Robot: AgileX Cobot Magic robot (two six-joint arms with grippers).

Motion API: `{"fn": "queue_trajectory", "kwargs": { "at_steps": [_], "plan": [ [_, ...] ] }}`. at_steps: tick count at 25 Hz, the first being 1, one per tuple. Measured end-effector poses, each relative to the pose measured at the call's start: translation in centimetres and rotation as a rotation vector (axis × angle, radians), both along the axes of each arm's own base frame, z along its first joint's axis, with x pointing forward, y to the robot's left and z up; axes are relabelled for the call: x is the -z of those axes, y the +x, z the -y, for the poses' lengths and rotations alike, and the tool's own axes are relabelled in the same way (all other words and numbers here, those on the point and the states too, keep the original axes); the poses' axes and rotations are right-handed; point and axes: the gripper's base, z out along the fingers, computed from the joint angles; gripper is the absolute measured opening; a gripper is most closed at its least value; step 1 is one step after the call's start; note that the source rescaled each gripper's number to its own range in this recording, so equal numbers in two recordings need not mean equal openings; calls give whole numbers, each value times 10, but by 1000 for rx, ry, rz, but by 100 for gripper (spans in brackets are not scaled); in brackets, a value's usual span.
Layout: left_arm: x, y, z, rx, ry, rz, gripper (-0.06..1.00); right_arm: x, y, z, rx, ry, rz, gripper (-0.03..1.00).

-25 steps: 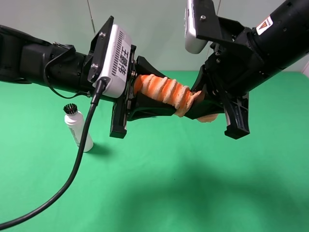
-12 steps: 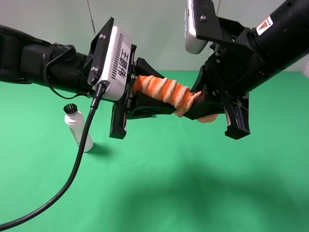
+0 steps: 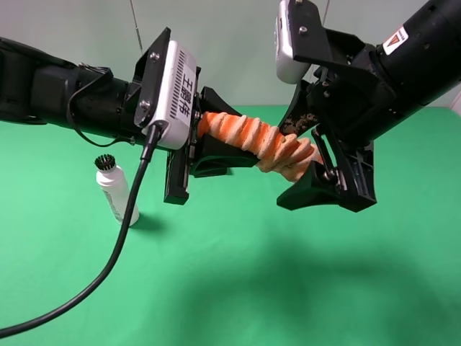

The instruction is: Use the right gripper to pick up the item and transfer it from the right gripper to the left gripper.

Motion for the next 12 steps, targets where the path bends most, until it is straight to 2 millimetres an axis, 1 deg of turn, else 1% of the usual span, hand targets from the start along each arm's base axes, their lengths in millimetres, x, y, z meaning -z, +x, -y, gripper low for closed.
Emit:
{"fn": "queue_trajectory", "kwargs": {
  "at_steps": [2, 5, 9, 12],
  "plan": [
    [0, 0, 0, 2, 2, 5, 16, 0, 0, 1, 29, -2, -12, 98],
    [0, 0, 0, 8, 4, 16, 14, 2, 3, 4, 75, -38, -8, 100],
    [0, 0, 0, 9, 4, 19, 13, 4, 6, 10, 162, -80, -9, 100],
    [0, 0, 0, 9, 4, 19, 12, 4, 8, 13, 269, -86, -35, 100]
  ]
}}
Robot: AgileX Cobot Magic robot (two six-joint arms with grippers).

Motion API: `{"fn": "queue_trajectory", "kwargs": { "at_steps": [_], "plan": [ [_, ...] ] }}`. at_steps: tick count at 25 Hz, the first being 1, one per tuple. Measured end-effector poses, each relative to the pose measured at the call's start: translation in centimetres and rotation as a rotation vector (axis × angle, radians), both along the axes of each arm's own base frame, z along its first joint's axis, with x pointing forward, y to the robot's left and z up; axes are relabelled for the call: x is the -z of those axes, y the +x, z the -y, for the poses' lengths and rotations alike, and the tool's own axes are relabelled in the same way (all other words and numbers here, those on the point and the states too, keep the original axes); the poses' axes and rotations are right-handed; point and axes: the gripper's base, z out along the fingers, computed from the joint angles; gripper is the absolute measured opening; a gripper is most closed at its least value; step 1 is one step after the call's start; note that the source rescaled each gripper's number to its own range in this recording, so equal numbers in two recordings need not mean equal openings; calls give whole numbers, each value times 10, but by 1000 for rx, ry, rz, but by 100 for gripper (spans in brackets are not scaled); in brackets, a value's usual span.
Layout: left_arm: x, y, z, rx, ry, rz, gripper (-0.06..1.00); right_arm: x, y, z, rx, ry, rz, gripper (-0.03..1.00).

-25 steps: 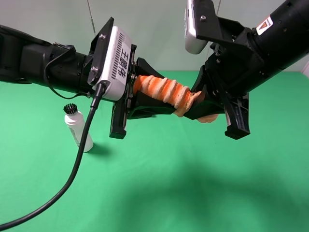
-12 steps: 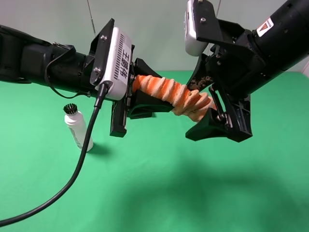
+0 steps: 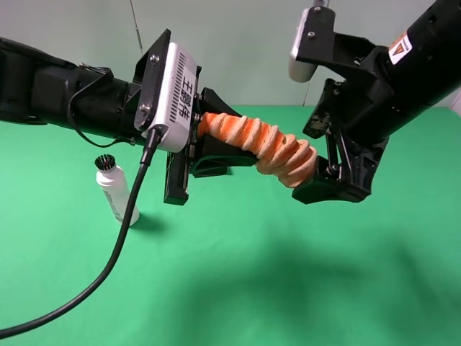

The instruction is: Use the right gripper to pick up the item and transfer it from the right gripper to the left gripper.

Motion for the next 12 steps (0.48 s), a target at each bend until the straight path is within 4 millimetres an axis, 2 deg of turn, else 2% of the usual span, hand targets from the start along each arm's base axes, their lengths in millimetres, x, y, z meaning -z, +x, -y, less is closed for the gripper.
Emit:
{"fn": "queue_trajectory", "kwargs": {
  "at_steps": [7, 10, 12],
  "plan": [
    [1, 2, -1, -25, 7, 3, 12, 1, 10, 15, 340, -50, 11, 100],
    [1, 2, -1, -28, 11, 5, 12, 1, 14, 28, 447, -113, 15, 100],
    [0, 3, -1, -27, 11, 7, 10, 0, 20, 41, 529, -91, -2, 100]
  ]
}}
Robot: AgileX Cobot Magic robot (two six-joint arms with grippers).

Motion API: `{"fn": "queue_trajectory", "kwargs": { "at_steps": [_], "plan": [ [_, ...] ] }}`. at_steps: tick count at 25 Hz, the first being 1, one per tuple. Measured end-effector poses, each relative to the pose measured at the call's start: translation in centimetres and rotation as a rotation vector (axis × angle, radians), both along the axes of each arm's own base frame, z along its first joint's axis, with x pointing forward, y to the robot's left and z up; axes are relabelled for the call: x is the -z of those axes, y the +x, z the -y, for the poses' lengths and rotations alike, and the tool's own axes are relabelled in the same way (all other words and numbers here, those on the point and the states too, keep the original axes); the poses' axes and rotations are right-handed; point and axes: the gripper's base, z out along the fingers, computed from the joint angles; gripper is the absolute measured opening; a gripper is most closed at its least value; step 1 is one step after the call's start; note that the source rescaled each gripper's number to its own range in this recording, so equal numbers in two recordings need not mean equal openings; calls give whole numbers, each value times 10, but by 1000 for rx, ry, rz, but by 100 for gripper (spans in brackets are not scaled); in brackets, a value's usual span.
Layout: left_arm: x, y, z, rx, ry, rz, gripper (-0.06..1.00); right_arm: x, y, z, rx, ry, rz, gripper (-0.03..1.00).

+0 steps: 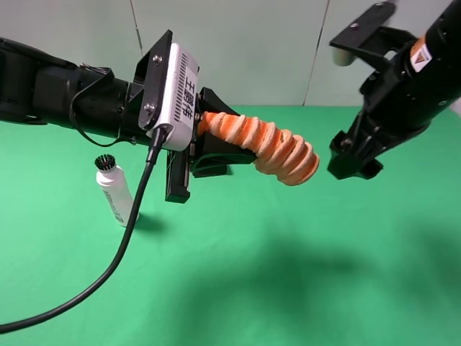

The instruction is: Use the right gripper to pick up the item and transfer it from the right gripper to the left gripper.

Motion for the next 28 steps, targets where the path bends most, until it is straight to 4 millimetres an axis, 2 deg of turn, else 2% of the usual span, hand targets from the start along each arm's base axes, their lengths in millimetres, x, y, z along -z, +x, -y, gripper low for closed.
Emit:
{"fn": "queue_trajectory", "kwargs": {
  "at_steps": [2, 6, 10, 12, 15, 19, 22, 25, 28],
  "plan": [
    [-2, 1, 1, 0, -4, 7, 10, -4, 6, 16, 95, 60, 0, 100],
    [-8, 5, 3, -9, -23, 20, 10, -16, 12, 61, 324, 163, 20, 100],
    [-11, 7, 4, -13, -31, 25, 10, -37, -3, 102, 537, 266, 83, 100],
    [-11, 7, 4, -13, -31, 25, 10, -47, -20, 111, 590, 308, 136, 100],
    [-11, 7, 4, -15, -31, 22, 8, -62, -56, 114, 625, 377, 236, 100],
    [-11, 7, 4, -21, -37, 6, 8, -70, -107, 116, 632, 451, 368, 100],
    [-12, 5, 5, -9, -49, -5, 8, -71, -154, 119, 611, 479, 512, 100],
    [-12, 4, 5, -9, -59, -25, 7, -62, -195, 123, 597, 484, 614, 100],
    [-12, 5, 5, -16, -56, -26, 7, -52, -227, 125, 590, 492, 690, 100]
  ]
}}
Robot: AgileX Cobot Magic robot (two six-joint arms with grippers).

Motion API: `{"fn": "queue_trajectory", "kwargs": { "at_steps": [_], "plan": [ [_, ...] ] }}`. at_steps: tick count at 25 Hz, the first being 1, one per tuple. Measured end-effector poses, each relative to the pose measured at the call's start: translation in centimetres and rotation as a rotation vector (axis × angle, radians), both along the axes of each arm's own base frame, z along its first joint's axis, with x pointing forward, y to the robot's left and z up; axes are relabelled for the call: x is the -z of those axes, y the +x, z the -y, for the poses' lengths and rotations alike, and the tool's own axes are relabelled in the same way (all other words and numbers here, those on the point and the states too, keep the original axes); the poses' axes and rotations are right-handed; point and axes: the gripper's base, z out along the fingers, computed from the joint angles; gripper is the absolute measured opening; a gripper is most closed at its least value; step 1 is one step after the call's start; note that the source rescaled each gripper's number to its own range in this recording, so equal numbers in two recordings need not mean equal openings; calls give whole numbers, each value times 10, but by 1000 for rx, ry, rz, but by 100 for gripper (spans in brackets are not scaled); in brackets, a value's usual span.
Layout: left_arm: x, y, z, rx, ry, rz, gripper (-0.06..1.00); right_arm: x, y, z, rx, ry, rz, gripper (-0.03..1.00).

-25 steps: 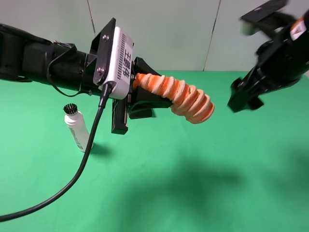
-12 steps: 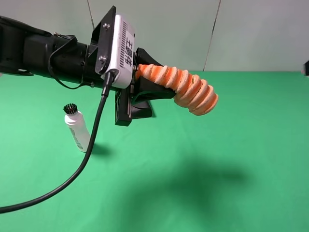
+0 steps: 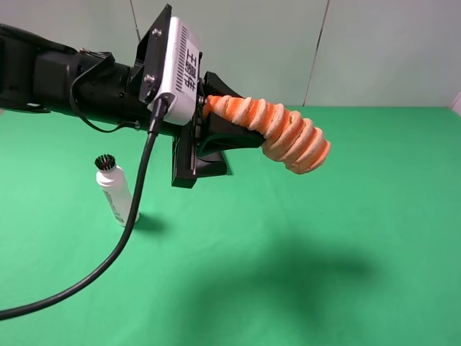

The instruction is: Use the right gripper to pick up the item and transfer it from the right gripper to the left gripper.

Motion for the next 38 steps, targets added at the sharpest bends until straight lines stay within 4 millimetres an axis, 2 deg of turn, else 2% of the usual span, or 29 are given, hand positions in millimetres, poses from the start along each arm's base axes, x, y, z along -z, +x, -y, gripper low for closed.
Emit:
{"fn": "queue_trajectory", "kwargs": {
  "at_steps": [3, 5, 8, 14, 19, 38],
  "plan": [
    [0, 0, 0, -5, 4, 2, 6, 8, -21, 2, 9, -6, 59, 100],
    [0, 1, 0, -9, 6, 3, 6, 15, -27, 2, 14, 3, 69, 100],
    [1, 1, -1, -13, 9, 4, 5, 31, -24, 1, 14, 28, 10, 100],
    [1, 1, -1, -14, 9, 4, 5, 67, -3, -4, -16, 69, -113, 100],
    [1, 2, -1, -18, 12, 5, 5, 71, 3, -4, -18, 71, -85, 100],
    [2, 4, -2, -58, 20, -20, 5, 71, 3, -4, -18, 71, -84, 100]
  ]
}}
